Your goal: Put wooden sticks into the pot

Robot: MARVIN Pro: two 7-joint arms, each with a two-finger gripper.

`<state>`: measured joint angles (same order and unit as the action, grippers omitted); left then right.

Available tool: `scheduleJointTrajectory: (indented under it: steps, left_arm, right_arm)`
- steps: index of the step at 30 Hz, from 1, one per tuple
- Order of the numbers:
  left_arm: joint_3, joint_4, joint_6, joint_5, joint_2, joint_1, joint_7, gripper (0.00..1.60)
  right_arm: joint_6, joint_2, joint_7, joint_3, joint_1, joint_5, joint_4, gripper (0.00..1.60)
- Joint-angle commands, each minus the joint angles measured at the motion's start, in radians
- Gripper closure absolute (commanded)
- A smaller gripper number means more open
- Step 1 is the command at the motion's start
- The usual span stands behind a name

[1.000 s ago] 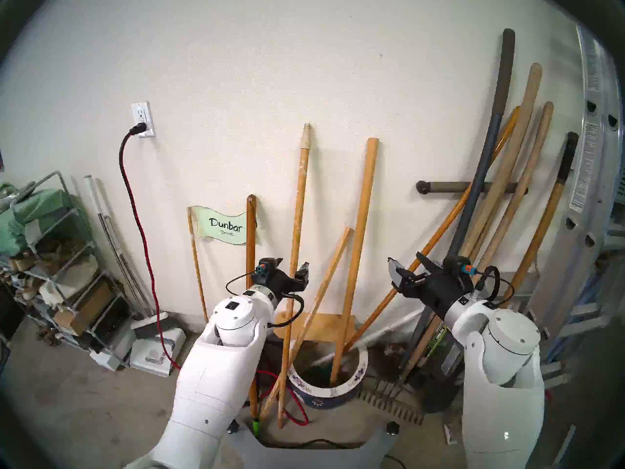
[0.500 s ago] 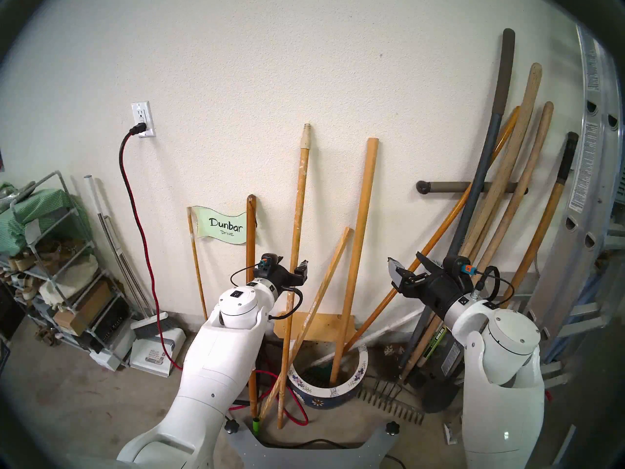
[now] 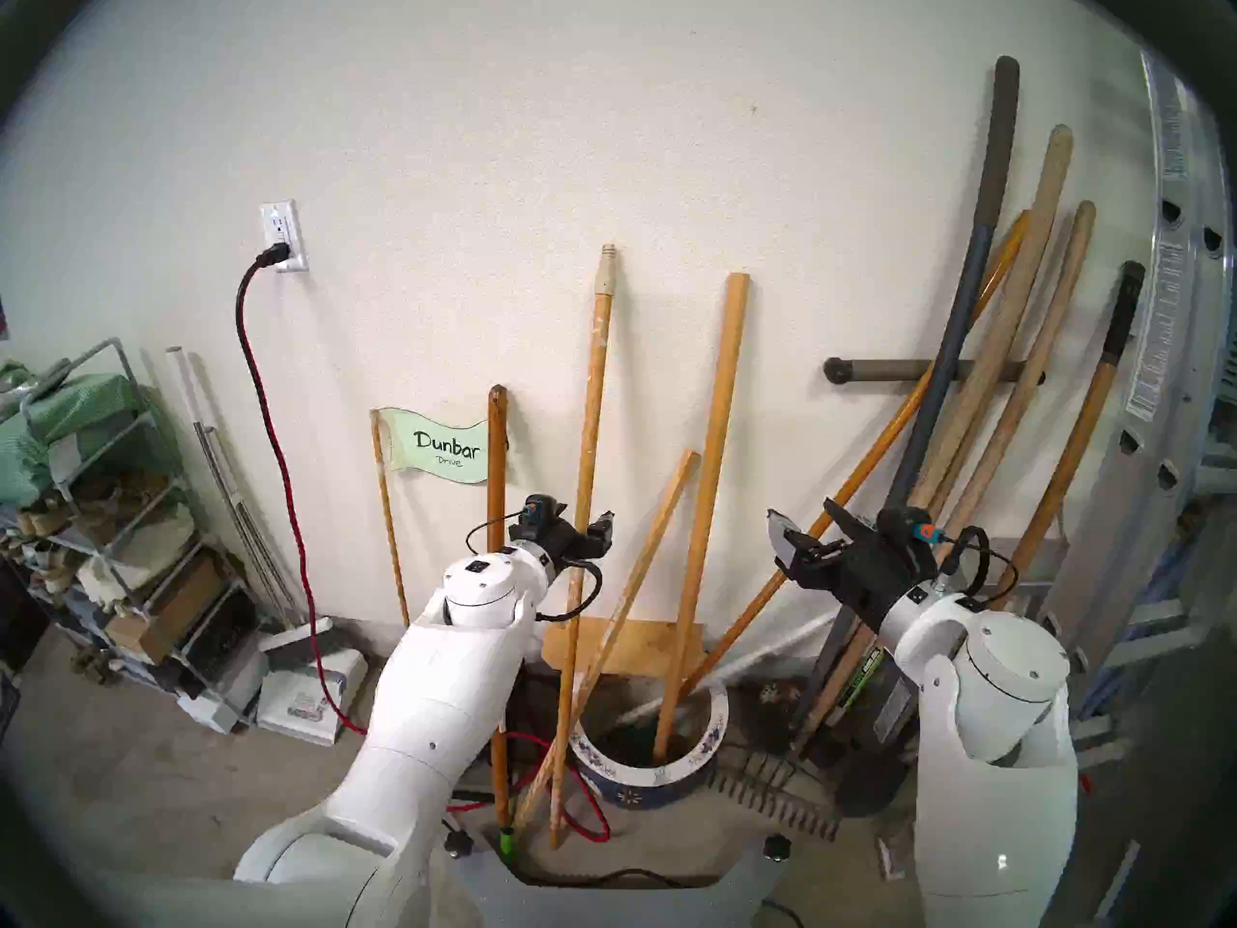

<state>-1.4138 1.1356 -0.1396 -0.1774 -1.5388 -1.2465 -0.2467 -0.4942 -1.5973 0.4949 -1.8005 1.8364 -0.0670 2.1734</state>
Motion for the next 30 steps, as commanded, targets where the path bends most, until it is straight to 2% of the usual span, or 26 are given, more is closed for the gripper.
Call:
scheduleJointTrajectory:
  steps: [1,10,30]
  left_arm:
    - [0.002,-0.024,0.007,0.008,-0.01,0.035,0.015,0.0]
    - [-0.002,-0.098,0.035,0.016,-0.001,0.071,0.024,0.0]
    - [-0.008,-0.256,0.076,0.014,-0.005,0.153,-0.029,0.0]
  right_arm:
    - [-0.003,0.003,0.001,0.0,0.0,0.001,0.001,0.0]
    - [-0.002,0.003,0.001,0.0,0.0,0.001,0.001,0.0]
    - [-0.003,0.003,0.001,0.0,0.0,0.001,0.001,0.0]
